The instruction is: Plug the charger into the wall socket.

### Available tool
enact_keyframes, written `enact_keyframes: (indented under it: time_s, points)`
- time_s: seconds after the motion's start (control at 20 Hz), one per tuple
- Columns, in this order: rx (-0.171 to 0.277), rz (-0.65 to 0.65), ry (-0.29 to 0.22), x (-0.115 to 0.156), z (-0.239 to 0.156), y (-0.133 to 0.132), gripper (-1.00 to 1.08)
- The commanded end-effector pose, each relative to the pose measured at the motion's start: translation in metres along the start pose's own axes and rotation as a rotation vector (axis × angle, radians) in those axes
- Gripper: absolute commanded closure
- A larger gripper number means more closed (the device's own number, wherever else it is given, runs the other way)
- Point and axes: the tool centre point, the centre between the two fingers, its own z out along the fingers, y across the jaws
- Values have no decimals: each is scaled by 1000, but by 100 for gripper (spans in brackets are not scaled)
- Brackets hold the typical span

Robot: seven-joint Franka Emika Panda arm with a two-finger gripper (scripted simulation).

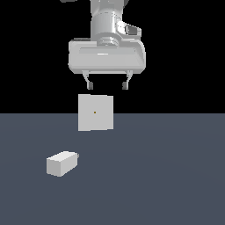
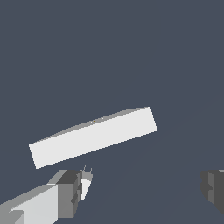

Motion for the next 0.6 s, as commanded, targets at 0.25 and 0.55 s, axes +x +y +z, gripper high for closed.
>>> enact_keyframes:
  time_s: [0.25, 0.55]
  points:
    - [0, 9, 3, -3, 2, -1, -92]
    - [0, 46, 15, -15, 12, -7, -92]
